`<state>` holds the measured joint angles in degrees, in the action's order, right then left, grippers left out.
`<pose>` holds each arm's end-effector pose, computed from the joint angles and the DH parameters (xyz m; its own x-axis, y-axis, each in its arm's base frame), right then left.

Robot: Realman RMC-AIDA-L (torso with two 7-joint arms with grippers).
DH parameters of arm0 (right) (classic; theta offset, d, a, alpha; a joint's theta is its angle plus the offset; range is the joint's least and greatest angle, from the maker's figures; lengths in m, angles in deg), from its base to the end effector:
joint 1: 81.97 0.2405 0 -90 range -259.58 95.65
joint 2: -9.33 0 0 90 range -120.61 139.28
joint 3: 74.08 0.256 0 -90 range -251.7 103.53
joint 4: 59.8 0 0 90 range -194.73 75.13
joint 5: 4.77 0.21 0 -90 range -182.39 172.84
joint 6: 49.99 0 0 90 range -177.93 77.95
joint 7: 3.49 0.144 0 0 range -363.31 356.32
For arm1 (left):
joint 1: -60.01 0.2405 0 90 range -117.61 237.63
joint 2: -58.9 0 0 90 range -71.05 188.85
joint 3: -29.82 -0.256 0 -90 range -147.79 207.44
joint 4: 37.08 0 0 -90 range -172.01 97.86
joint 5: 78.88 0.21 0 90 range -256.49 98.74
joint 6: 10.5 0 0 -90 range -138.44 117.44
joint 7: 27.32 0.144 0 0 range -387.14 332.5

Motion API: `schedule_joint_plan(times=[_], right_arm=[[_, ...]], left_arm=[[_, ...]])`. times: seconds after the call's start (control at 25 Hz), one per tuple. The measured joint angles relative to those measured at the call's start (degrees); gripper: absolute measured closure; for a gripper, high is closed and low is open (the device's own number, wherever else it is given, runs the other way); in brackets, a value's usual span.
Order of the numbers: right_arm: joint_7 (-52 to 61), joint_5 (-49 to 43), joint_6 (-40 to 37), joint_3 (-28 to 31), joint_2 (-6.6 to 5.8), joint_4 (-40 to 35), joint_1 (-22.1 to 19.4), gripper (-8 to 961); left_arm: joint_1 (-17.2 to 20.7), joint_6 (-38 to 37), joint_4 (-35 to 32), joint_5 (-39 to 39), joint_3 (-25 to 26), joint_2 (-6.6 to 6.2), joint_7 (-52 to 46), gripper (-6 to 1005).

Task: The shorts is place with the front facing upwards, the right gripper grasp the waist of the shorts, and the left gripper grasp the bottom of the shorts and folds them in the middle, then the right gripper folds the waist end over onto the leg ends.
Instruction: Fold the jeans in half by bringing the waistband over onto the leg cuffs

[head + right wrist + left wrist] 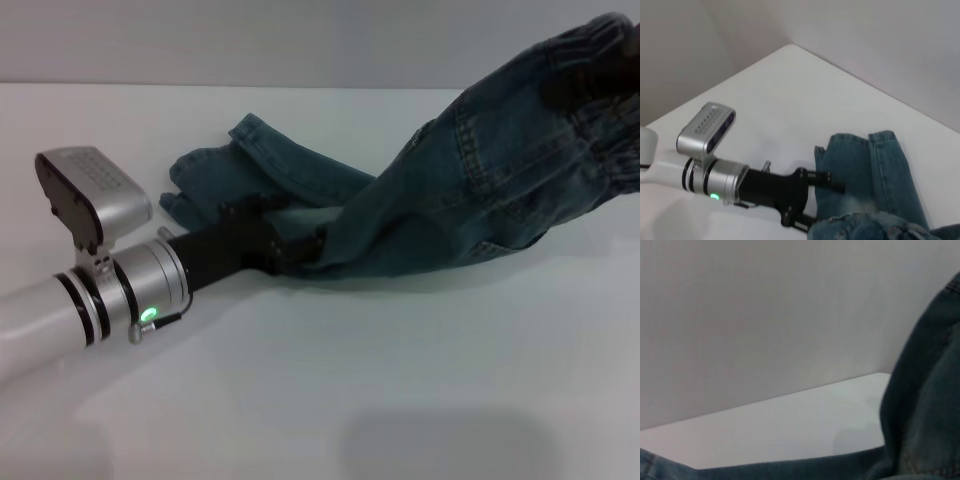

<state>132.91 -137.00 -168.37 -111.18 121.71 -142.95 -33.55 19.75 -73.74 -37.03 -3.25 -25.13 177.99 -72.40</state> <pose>0.1165 0.3626 0.1482 0.8279 -0.5354 -0.1671 -0.5603 -0.8037 -0.2003 -0.2599 0.3478 -0.0908 0.7511 0.2845 0.5957 0.5577 -0.7563 -0.3420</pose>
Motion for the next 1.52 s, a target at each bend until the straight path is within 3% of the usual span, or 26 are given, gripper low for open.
schedule_joint_plan(times=[1.36,1.52], right_arm=[[-4.5,3.7,4.9,-1.1,0.54,11.2,0.1,874],[-5.6,4.0,5.9,-1.5,1.05,12.0,-0.1,874]], left_arm=[[-0.9,-9.5,11.1,3.6,-0.2,0.08,1.2,170],[-0.8,-9.2,11.3,8.4,2.8,0.09,1.1,170]])
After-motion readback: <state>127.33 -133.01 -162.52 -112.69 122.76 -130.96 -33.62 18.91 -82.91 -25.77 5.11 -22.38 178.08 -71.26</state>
